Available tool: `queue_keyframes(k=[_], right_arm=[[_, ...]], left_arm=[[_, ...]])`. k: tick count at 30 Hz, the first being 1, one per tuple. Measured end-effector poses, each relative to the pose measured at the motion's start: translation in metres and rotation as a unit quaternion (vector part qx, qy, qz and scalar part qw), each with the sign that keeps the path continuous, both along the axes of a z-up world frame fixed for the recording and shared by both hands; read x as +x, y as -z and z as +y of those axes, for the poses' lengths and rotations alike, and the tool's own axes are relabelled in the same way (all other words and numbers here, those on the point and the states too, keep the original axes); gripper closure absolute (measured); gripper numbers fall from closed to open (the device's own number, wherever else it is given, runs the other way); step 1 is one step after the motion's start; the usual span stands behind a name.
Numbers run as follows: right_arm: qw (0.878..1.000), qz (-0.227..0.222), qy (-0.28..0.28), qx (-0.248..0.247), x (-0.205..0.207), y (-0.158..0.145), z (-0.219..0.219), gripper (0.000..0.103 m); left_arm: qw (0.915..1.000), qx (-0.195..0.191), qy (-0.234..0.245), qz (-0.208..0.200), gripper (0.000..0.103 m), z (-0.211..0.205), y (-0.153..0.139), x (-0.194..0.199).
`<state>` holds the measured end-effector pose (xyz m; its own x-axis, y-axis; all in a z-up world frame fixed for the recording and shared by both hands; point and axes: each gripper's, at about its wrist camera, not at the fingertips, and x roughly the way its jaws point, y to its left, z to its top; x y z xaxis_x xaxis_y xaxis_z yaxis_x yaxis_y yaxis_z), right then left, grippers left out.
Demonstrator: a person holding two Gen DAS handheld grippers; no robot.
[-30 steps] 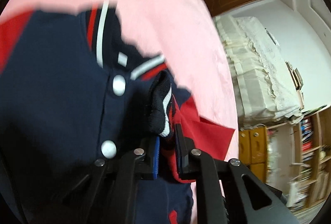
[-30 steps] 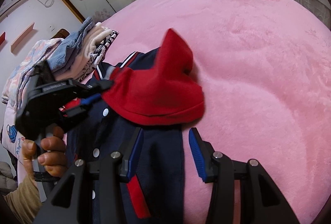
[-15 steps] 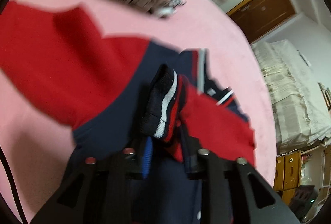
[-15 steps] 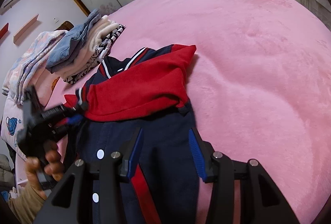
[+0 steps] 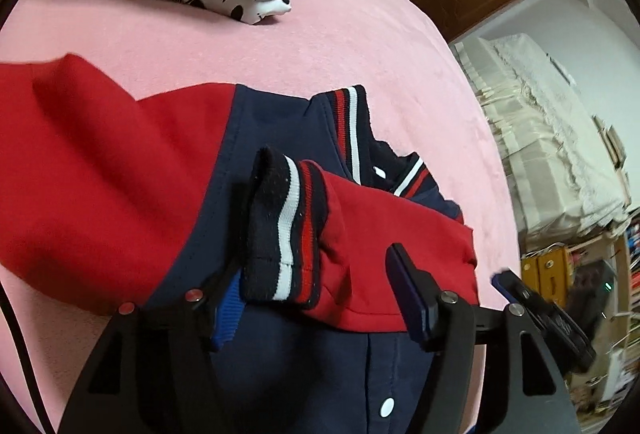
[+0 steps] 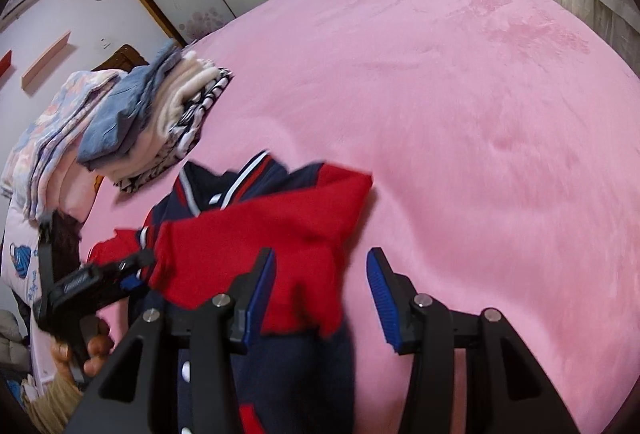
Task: Fold large clothes
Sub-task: 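Grasp the other red sleeve cuff with the left tool and fold it across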
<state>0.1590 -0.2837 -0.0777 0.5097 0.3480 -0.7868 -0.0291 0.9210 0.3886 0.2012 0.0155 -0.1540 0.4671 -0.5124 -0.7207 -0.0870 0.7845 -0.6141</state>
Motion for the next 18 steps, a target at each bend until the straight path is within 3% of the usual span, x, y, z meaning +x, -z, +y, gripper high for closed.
queue_keyframes(k=[2, 5, 7, 12, 15, 18], right_arm=[[1.000, 0.018, -0.001, 0.010, 0.018, 0.009, -0.003, 0.056], [0.999, 0.047, 0.000, 0.015, 0.039, 0.026, -0.007, 0.064], [0.997, 0.073, -0.012, 0.021, 0.051, 0.037, -0.007, 0.096], [0.997, 0.061, -0.035, -0.009, 0.062, 0.034, -0.002, 0.100], [0.997, 0.037, -0.034, -0.062, 0.065, 0.028, -0.001, 0.101], [0.994, 0.039, -0.039, -0.096, 0.069, 0.038, -0.001, 0.102]], left_arm=[[0.9999, -0.010, -0.002, -0.001, 0.040, 0.003, 0.004, 0.000], [0.9998, -0.019, 0.007, 0.001, 0.060, -0.002, 0.007, 0.003], [0.9996, -0.024, 0.017, 0.006, 0.067, 0.002, 0.011, 0.001], [0.9995, -0.016, 0.025, 0.006, 0.068, -0.013, 0.013, 0.010], [0.9994, -0.025, 0.023, 0.005, 0.074, -0.014, 0.014, 0.012], [0.9994, -0.028, 0.018, 0.005, 0.075, -0.013, 0.019, 0.017]])
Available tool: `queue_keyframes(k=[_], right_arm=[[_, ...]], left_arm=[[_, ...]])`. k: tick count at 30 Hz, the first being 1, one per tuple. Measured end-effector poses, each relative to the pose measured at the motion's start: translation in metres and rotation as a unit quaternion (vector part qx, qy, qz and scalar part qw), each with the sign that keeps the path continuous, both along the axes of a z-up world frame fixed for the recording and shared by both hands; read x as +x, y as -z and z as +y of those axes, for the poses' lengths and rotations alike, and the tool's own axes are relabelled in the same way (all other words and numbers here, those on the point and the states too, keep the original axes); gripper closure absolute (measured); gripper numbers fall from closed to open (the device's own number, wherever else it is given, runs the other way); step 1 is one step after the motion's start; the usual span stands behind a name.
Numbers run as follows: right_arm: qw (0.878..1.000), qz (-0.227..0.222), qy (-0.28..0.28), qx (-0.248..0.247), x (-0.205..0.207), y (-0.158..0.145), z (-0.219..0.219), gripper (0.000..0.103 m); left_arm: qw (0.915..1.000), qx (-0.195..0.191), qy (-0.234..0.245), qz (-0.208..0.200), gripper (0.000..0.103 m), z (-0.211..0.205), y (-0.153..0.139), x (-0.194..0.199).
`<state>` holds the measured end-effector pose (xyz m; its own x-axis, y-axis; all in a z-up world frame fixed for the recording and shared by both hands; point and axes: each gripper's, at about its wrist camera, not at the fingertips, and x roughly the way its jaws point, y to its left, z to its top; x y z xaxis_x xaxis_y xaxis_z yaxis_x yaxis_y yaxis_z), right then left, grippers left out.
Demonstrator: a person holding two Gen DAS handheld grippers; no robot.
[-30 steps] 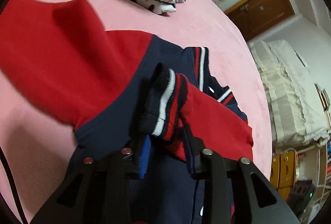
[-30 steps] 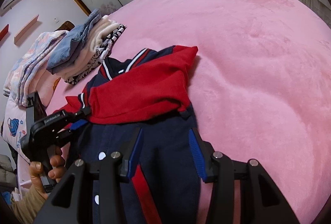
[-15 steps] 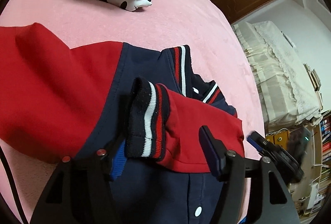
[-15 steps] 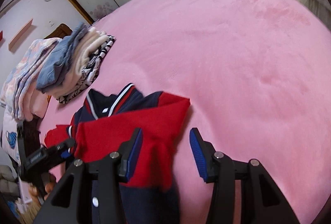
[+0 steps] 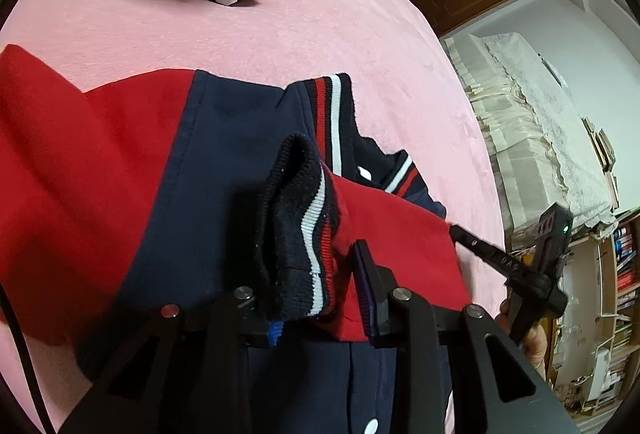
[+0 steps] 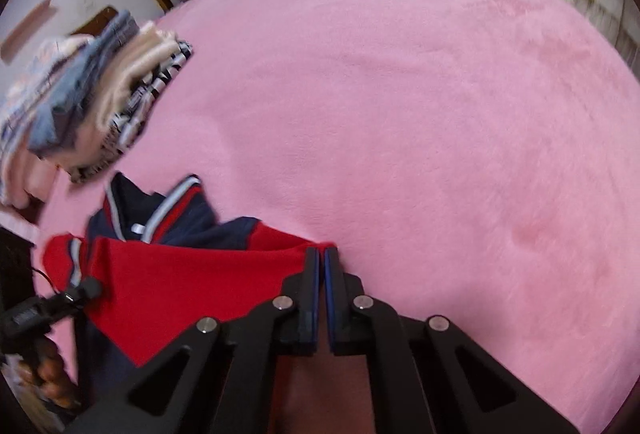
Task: Fold large clothes
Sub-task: 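Grasp the other red sleeve cuff with the left tool and fold it across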
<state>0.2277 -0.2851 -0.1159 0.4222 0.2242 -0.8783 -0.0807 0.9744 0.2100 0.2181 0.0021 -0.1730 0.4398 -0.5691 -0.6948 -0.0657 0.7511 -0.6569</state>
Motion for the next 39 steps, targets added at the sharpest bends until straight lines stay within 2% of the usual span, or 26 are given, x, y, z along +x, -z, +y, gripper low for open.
queue_keyframes(k=[3, 6, 8, 10, 11, 15, 17, 19, 24, 25, 27, 28, 30, 34, 35, 36, 39], right_arm=[[1.000, 0.009, 0.006, 0.016, -0.002, 0.007, -0.006, 0.101], [0.999, 0.003, 0.033, 0.033, -0.012, -0.008, -0.016, 0.096], [0.999, -0.011, 0.035, 0.027, -0.024, -0.021, -0.018, 0.096], [0.999, -0.026, 0.032, 0.025, -0.039, -0.033, -0.015, 0.096], [0.999, -0.032, 0.028, 0.027, -0.047, -0.037, -0.013, 0.096], [0.998, -0.051, 0.005, 0.028, -0.076, -0.047, 0.013, 0.096], [0.998, -0.054, -0.008, 0.035, -0.086, -0.046, 0.032, 0.096], [0.997, -0.052, -0.022, 0.043, -0.090, -0.041, 0.052, 0.096], [0.997, -0.027, -0.043, 0.057, -0.083, -0.016, 0.089, 0.096], [0.998, -0.025, -0.038, 0.048, -0.081, -0.010, 0.092, 0.096], [0.999, -0.026, -0.022, 0.021, -0.079, -0.003, 0.090, 0.096], [1.000, -0.028, -0.002, -0.004, -0.079, 0.000, 0.081, 0.099], [0.999, -0.029, 0.028, -0.022, -0.082, 0.003, 0.062, 0.101], [0.997, -0.023, 0.077, -0.021, -0.092, 0.008, 0.018, 0.103], [0.996, -0.021, 0.081, -0.026, -0.094, 0.009, 0.015, 0.103], [0.996, -0.019, 0.085, -0.033, -0.096, 0.011, 0.013, 0.097], [0.995, -0.016, 0.089, -0.028, -0.100, 0.013, 0.010, 0.097]], left_arm=[[1.0000, 0.000, -0.002, 0.010, 0.078, 0.001, 0.010, 0.006], [1.0000, -0.004, 0.000, 0.009, 0.078, 0.003, 0.006, 0.004], [0.9999, 0.010, 0.003, 0.010, 0.072, 0.004, -0.002, 0.001], [0.9996, 0.029, -0.001, 0.008, 0.057, 0.008, -0.012, -0.005], [0.9993, 0.038, -0.007, 0.005, 0.054, 0.012, -0.018, -0.008], [0.9937, 0.099, -0.042, -0.030, 0.050, 0.022, -0.048, -0.026], [0.9908, 0.119, -0.047, -0.045, 0.050, 0.019, -0.059, -0.030], [0.9905, 0.120, -0.035, -0.058, 0.050, 0.009, -0.064, -0.031], [0.9913, 0.121, 0.003, -0.051, 0.050, -0.030, -0.049, -0.015], [0.9906, 0.127, 0.007, -0.050, 0.050, -0.036, -0.045, -0.011], [0.9858, 0.161, 0.011, -0.046, 0.050, -0.046, -0.035, -0.003], [0.9831, 0.177, 0.011, -0.045, 0.050, -0.047, -0.031, 0.000], [0.9783, 0.202, 0.013, -0.045, 0.053, -0.044, -0.027, 0.003], [0.9741, 0.220, 0.016, -0.052, 0.053, -0.033, -0.027, 0.000], [0.9739, 0.220, 0.017, -0.052, 0.053, -0.030, -0.027, -0.001], [0.9745, 0.218, 0.017, -0.051, 0.053, -0.028, -0.028, -0.002], [0.9738, 0.221, 0.017, -0.050, 0.053, -0.029, -0.029, -0.003]])
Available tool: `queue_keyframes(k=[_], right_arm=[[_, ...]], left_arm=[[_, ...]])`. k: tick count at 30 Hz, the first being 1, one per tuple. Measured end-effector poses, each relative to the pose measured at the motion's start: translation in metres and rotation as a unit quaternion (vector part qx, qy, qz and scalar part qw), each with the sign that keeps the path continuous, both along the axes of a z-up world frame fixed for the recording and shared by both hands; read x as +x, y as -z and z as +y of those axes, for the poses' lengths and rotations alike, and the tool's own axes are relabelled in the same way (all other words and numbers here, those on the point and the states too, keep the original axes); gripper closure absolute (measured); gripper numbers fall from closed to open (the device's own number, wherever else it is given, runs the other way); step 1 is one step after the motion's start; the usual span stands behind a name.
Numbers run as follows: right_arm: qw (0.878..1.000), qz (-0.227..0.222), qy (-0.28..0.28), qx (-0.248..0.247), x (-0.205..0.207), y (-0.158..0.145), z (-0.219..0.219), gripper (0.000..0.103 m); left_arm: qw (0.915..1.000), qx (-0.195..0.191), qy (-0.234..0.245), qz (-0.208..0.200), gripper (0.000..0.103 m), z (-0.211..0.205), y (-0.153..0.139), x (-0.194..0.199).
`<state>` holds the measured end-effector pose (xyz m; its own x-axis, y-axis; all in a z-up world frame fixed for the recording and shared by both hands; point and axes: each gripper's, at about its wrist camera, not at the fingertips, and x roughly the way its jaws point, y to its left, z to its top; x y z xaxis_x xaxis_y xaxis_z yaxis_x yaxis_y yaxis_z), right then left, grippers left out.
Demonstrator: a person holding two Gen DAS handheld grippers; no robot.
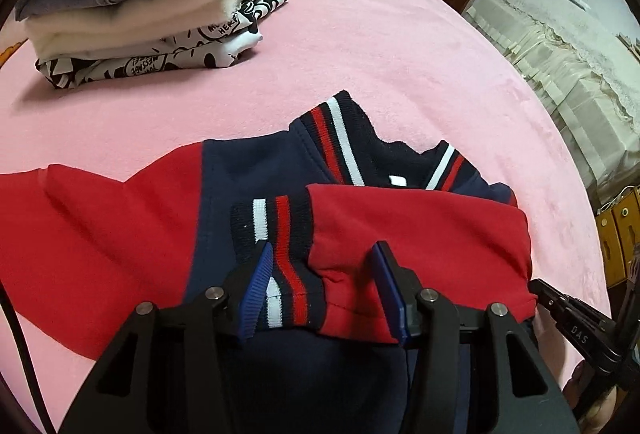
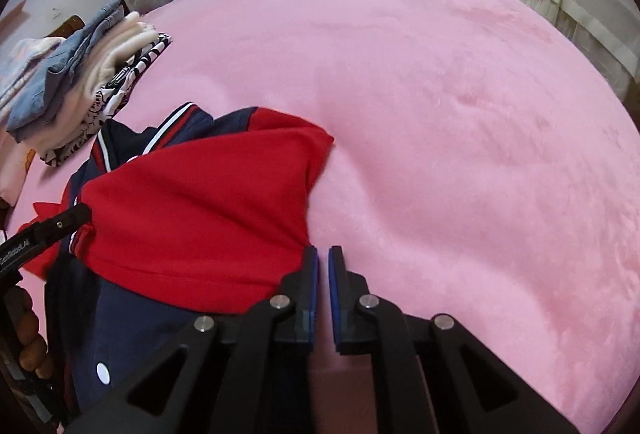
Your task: Fold large clothes
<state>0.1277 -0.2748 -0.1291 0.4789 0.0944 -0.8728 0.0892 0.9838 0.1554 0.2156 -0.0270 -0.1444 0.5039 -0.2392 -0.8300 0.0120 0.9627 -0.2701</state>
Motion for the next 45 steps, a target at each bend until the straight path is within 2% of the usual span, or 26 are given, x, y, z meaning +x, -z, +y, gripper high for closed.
queue_keyframes(k=[5, 10, 23, 29, 35, 45], right_arm=[[1.000, -0.002, 0.008, 0.001, -0.002, -0.003, 0.001, 0.097], [1.000, 0.001, 0.016, 0.000, -0.003, -0.007, 0.002, 0.097], [0.999, 0.014, 0.045, -0.005, -0.031, -0.029, 0.015, 0.096], [0.999, 0.017, 0.050, -0.008, -0.050, -0.042, 0.027, 0.092], [0.999, 0.022, 0.040, -0.015, -0.069, -0.053, 0.049, 0.090], [0.999, 0.033, -0.024, -0.018, -0.083, -0.063, 0.116, 0.090]], left_arm=[[0.9999, 0.008, 0.006, 0.004, 0.049, -0.005, -0.003, 0.001], [0.9998, -0.002, 0.015, 0.010, 0.032, -0.007, -0.011, -0.004], [0.9990, -0.025, 0.033, 0.013, 0.032, 0.001, -0.043, -0.041], [0.9988, -0.025, 0.042, 0.009, 0.031, 0.009, -0.062, -0.070], [0.9990, -0.017, 0.038, 0.015, 0.031, 0.027, -0.071, -0.098], [0.9961, -0.071, 0.009, 0.051, 0.031, 0.087, -0.062, -0.148]])
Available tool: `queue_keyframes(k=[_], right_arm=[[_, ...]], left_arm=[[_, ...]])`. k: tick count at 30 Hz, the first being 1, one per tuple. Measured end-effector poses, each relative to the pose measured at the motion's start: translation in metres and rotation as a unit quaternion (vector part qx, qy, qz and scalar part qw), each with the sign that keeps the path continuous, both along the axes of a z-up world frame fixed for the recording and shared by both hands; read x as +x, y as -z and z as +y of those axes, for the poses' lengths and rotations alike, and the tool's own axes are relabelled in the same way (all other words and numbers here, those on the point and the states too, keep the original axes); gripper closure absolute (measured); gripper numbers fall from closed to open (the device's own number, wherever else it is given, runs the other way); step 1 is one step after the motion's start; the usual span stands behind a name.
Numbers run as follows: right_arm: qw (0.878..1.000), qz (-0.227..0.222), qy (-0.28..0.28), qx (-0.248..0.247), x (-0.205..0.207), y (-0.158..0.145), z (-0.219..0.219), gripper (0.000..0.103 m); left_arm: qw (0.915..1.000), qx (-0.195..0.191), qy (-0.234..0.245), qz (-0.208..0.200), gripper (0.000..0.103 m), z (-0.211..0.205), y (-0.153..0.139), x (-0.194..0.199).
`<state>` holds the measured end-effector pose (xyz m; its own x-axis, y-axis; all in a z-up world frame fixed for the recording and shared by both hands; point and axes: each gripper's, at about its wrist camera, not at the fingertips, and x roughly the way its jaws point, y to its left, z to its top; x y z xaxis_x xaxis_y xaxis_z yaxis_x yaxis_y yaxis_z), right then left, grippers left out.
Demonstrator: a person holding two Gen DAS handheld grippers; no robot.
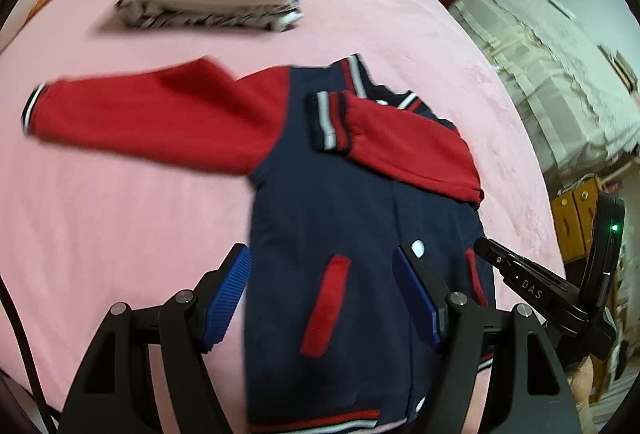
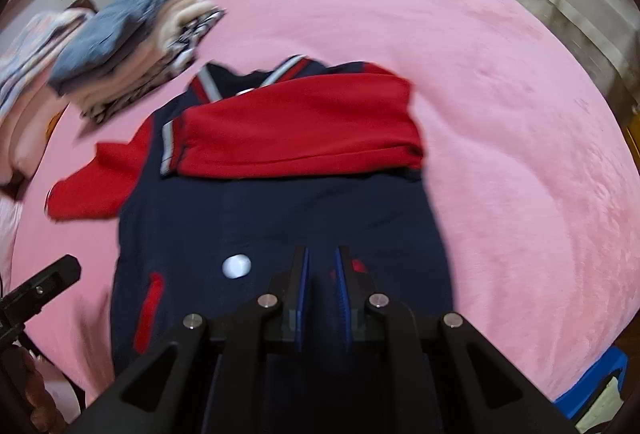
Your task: Fold large clothes
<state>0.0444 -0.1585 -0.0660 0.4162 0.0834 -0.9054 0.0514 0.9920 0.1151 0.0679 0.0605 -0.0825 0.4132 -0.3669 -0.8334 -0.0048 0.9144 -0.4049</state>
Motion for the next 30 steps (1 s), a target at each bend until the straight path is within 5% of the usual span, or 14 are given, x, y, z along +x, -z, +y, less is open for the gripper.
queue_keyframes(k=[11, 20, 27, 29, 30], right_arm=[[0.994, -0.036, -0.100, -0.010, 0.011, -0.021, 0.102, 0.090], [0.990, -0.030, -0.136, -0.016, 0.027, -0.006, 0.143, 0.089], [0.991, -0.013, -0.129, -0.011, 0.036, 0.013, 0.140, 0.089], [0.992, -0.009, -0.125, -0.008, 0.038, 0.018, 0.137, 0.089], [0.992, -0.009, -0.124, -0.006, 0.038, 0.019, 0.136, 0.089]], left_arm=[[0.9891, -0.063, -0.133, -0.002, 0.031, 0.125, 0.026, -0.006], [0.9477, -0.148, -0.280, -0.037, 0.031, 0.227, 0.078, 0.028], [0.9193, -0.191, -0.337, -0.070, 0.031, 0.251, 0.095, 0.046], [0.9136, -0.190, -0.352, -0.074, 0.040, 0.253, 0.095, 0.049], [0.9129, -0.183, -0.358, -0.070, 0.055, 0.257, 0.095, 0.050]])
